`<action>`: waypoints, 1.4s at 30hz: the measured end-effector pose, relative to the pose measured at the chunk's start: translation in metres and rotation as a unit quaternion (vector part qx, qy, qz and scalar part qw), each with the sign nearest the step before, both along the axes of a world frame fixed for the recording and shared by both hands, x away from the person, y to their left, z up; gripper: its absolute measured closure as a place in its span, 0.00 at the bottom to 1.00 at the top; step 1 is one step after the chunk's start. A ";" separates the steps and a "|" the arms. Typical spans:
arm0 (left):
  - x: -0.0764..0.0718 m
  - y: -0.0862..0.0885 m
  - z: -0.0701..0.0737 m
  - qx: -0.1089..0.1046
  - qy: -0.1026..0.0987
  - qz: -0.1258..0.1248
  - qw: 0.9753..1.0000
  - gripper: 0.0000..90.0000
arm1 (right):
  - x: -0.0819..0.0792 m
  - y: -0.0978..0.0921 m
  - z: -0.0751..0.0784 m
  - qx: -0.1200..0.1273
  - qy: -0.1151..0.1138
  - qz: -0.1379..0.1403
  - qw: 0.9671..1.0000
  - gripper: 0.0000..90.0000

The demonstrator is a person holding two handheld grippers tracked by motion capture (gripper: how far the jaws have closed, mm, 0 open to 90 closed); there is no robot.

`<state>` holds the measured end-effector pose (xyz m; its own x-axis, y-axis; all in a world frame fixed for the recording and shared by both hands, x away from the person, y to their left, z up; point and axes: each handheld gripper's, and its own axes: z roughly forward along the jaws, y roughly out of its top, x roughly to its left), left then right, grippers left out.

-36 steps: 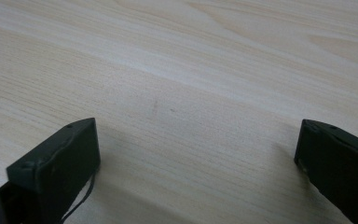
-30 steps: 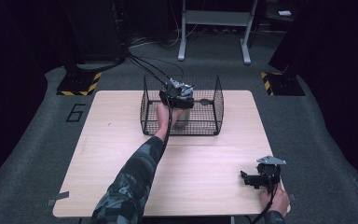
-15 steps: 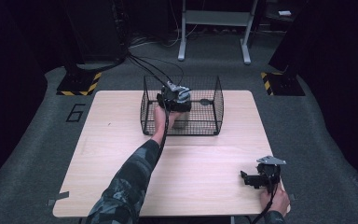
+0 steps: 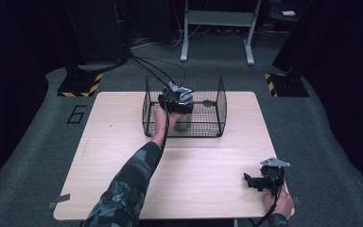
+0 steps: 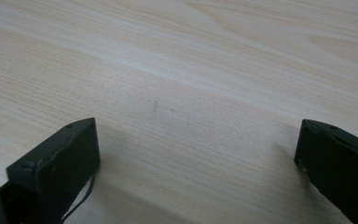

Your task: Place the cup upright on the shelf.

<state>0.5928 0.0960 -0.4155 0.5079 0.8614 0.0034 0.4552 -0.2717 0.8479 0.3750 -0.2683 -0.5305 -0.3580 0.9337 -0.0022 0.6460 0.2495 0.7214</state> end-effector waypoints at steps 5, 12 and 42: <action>-0.002 0.002 0.003 -0.004 0.006 -0.009 1.000 0.00 | 0.000 0.000 0.000 -0.001 -0.001 0.001 1.000 0.00; -0.013 0.011 0.014 0.004 0.006 -0.019 1.000 0.00 | 0.000 0.000 0.000 -0.001 -0.001 0.001 1.000 0.00; -0.103 0.062 0.074 0.031 -0.001 -0.070 0.997 0.00 | 0.000 -0.001 0.000 -0.004 -0.001 0.003 1.000 0.00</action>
<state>0.4895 0.1582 -0.3411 0.6238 0.7796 0.0559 0.4073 -0.3852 0.8281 0.3750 -0.2690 -0.5305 -0.3645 0.9311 -0.0095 0.6435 0.2592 0.7202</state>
